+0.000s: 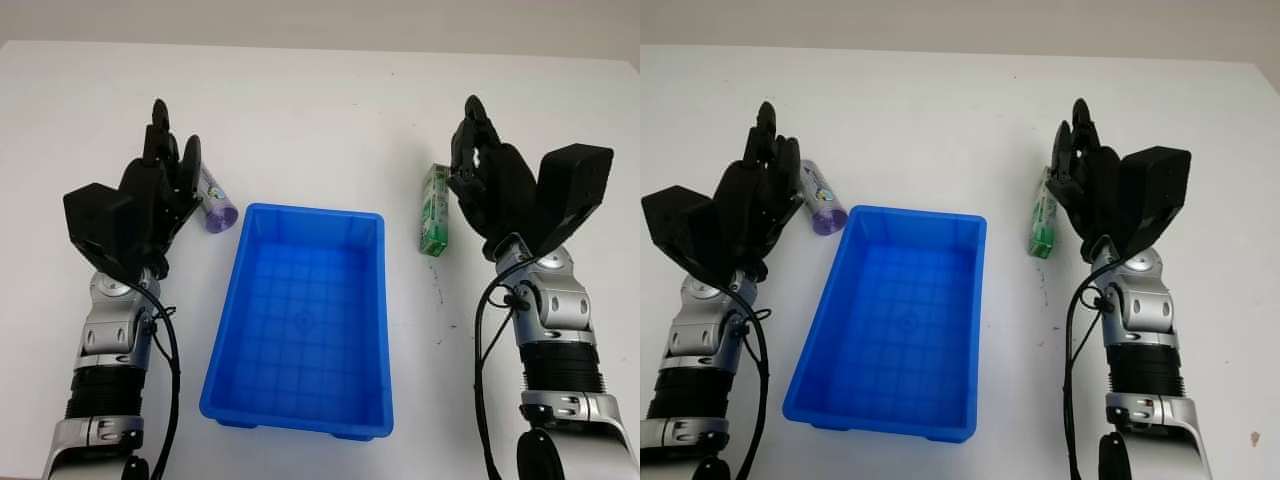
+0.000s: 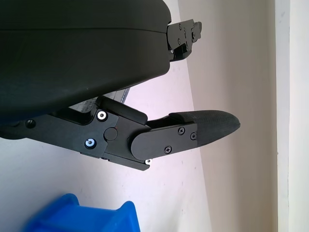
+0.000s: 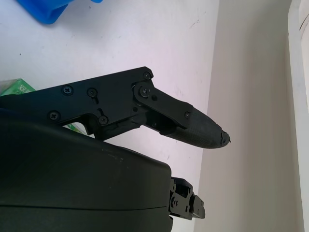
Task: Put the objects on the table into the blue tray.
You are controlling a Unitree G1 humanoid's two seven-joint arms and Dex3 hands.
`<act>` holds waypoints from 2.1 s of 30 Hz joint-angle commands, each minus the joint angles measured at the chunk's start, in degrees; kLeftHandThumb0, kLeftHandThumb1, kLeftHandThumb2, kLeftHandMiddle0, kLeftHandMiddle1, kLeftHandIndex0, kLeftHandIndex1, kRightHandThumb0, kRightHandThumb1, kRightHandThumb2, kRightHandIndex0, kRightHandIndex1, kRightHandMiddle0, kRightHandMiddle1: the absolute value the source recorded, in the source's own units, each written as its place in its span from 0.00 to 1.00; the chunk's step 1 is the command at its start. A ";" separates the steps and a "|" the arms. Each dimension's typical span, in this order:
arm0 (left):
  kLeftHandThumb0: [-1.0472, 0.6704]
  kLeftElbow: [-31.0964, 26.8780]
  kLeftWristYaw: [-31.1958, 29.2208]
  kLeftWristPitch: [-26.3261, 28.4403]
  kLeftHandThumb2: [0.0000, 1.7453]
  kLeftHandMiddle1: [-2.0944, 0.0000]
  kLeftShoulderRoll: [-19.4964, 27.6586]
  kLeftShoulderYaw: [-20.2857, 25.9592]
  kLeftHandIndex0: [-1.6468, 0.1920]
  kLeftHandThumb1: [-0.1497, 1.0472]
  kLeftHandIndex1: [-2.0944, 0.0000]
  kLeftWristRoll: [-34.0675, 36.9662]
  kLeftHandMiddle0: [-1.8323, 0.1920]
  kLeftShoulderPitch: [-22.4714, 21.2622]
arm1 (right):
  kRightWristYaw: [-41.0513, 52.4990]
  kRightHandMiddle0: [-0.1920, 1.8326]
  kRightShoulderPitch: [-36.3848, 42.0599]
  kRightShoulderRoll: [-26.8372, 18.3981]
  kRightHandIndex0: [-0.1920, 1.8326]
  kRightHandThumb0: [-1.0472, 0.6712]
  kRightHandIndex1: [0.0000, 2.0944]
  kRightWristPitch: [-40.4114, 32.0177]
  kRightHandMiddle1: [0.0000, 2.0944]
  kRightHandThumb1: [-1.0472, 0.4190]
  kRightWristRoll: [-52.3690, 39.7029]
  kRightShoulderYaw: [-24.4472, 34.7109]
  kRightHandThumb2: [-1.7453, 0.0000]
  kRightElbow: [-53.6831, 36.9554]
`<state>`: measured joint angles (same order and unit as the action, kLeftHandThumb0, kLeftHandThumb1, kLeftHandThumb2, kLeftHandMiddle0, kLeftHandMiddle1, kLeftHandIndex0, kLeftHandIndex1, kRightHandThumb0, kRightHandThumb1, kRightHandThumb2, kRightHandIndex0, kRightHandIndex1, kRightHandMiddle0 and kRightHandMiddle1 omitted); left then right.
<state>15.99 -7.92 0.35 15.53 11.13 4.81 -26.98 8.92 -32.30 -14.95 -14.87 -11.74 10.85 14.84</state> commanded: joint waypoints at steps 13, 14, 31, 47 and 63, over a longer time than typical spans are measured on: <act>0.18 3.79 -0.56 -1.03 0.34 1.00 1.63 -0.43 1.00 1.00 1.00 -0.31 1.00 -4.65 | 4.92 0.00 -3.64 -4.07 0.00 0.21 0.00 2.72 0.00 0.00 -1.23 1.74 0.57 2.56; 0.18 3.81 -0.57 -1.22 0.34 1.00 1.53 -0.39 1.00 1.00 1.00 -0.23 1.00 -4.62 | 6.68 0.00 -4.83 -5.65 0.00 0.22 0.00 3.89 0.00 0.00 -1.55 2.35 0.64 2.97; 0.18 3.93 -0.85 -2.02 0.32 1.00 2.12 -0.03 1.00 1.00 1.00 -0.11 1.00 -4.38 | 8.36 0.29 -25.88 -35.25 0.33 0.39 0.11 50.13 0.17 0.25 41.73 -19.69 0.96 25.30; 0.17 4.73 -1.29 -1.34 0.33 1.00 3.55 -0.81 1.00 1.00 1.00 -1.08 1.00 -5.35 | -9.39 0.37 -31.82 -38.11 0.37 0.47 0.06 66.16 0.04 0.20 67.75 -36.82 0.97 34.84; 0.17 5.26 -1.78 -1.19 0.33 1.00 4.22 -0.78 1.00 1.00 1.00 -1.05 1.00 -5.49 | -14.69 0.38 -31.43 -36.42 0.37 0.47 0.05 68.89 0.04 0.18 69.29 -40.43 0.97 38.37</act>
<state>21.18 -9.41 -0.56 18.90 10.20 3.66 -31.49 -5.10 -63.34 -51.19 53.49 57.57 -28.98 52.85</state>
